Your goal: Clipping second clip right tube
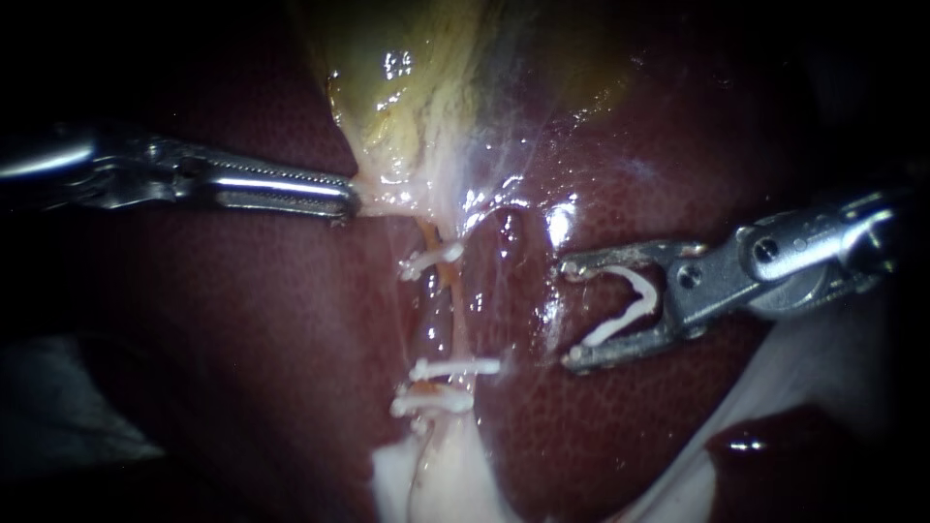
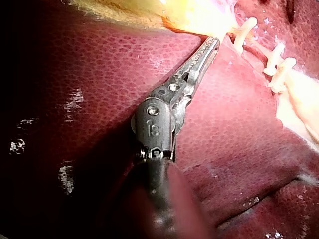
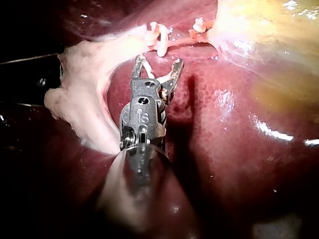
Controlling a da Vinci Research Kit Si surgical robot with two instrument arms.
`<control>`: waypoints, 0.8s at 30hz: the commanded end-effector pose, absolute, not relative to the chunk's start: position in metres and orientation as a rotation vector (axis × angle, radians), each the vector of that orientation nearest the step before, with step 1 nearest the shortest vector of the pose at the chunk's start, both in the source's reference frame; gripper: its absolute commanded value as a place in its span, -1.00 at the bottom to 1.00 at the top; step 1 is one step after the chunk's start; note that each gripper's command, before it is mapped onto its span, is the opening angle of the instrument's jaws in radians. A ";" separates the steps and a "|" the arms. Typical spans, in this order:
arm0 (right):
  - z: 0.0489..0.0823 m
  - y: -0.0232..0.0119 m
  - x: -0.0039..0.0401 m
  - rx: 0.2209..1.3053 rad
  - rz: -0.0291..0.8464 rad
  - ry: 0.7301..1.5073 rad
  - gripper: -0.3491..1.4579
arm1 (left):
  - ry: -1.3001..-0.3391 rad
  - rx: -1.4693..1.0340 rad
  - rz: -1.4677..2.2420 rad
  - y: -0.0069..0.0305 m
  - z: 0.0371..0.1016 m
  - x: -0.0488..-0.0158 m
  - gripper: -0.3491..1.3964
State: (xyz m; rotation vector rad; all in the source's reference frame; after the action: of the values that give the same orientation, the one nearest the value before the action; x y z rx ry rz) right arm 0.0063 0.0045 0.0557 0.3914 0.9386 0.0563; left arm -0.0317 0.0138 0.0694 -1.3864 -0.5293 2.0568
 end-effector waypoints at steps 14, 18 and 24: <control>0.0558 0.0045 0.0066 0.391 0.056 0.935 -0.06 | -0.516 -1.413 2.026 0.0162 0.0616 -0.0269 -1.00; 0.0562 0.0045 0.0078 0.386 0.062 0.938 -0.06 | -0.513 -1.412 2.026 0.0159 0.0615 -0.0271 -1.00; 0.0584 0.0043 0.0107 0.403 0.163 0.940 -0.06 | -0.511 -1.411 2.026 0.0158 0.0615 -0.0271 -1.00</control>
State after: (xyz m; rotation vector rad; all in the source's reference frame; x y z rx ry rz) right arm 0.0112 0.0042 0.0591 0.4109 0.9339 0.1846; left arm -0.0271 0.0158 0.0614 -1.4111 -0.5117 2.0260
